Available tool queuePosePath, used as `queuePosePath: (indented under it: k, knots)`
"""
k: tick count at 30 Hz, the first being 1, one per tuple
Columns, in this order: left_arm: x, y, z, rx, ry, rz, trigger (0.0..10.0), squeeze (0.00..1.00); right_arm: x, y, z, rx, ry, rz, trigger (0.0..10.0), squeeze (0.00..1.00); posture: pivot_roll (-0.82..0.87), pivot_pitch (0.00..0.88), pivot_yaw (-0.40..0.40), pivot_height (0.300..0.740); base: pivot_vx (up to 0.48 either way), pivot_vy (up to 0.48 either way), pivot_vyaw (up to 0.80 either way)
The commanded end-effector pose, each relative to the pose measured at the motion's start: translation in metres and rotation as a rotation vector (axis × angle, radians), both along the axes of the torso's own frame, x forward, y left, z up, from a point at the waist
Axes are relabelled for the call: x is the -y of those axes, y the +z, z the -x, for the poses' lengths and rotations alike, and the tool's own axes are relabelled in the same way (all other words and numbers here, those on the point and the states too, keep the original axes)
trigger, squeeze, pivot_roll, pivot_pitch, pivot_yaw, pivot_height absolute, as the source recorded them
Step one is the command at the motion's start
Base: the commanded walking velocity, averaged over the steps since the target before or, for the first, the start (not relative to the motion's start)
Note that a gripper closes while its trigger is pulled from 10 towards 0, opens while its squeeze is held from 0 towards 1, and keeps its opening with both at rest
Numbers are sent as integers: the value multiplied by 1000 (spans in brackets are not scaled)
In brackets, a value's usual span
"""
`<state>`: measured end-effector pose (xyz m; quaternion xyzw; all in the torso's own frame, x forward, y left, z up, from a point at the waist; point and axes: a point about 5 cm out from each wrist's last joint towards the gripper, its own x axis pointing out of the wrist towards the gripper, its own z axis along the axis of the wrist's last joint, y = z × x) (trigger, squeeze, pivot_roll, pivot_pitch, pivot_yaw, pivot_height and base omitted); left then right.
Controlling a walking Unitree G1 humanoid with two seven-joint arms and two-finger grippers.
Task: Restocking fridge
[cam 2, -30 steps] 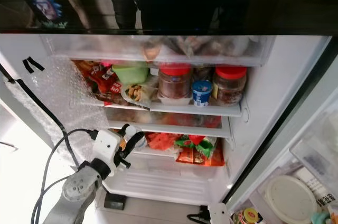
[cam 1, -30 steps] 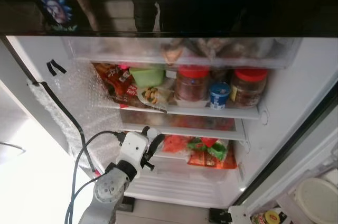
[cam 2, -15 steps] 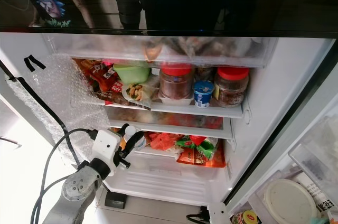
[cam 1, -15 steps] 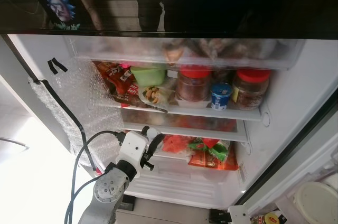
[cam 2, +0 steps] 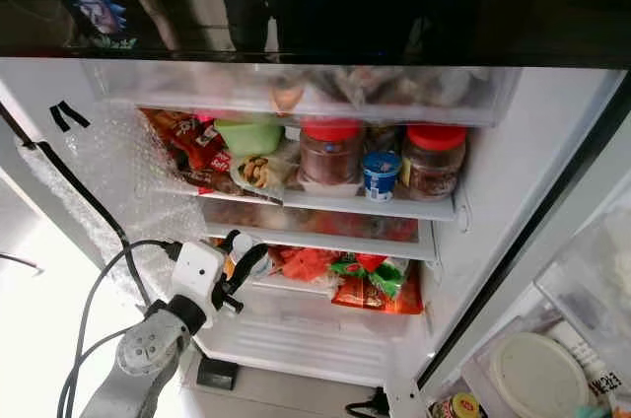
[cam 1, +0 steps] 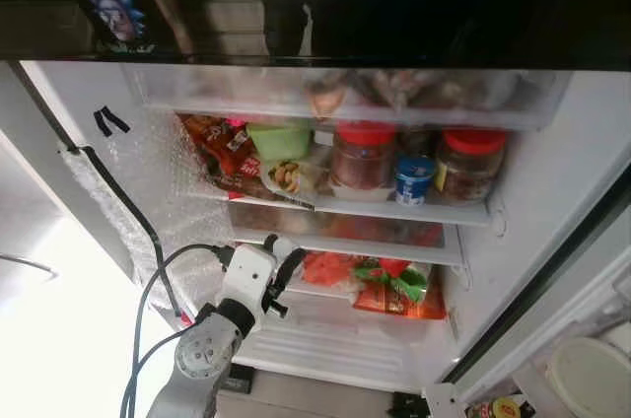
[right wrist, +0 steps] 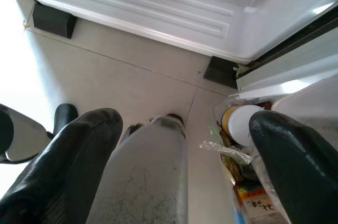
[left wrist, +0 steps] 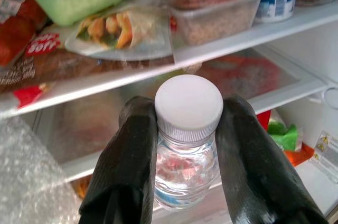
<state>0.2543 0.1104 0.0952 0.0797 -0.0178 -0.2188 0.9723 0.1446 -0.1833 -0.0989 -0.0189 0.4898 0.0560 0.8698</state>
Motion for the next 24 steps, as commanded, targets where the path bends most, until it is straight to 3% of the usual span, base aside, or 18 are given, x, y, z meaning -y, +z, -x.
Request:
queuePosePath:
  k: [1,3,24]
  knots:
    - [-2,5,-1,21,12,3,10000,0,-1,0,1,-2,8,-3,10000,0,-4,10,34,647,0,0,0]
    - [-2,5,-1,22,11,4,10000,0,0,0,2,-2,10,-4,10000,0,-5,11,34,632,0,0,0]
    - [-5,12,-6,42,45,32,10000,0,-2,0,0,9,16,-13,10000,0,-5,9,35,632,0,0,0]
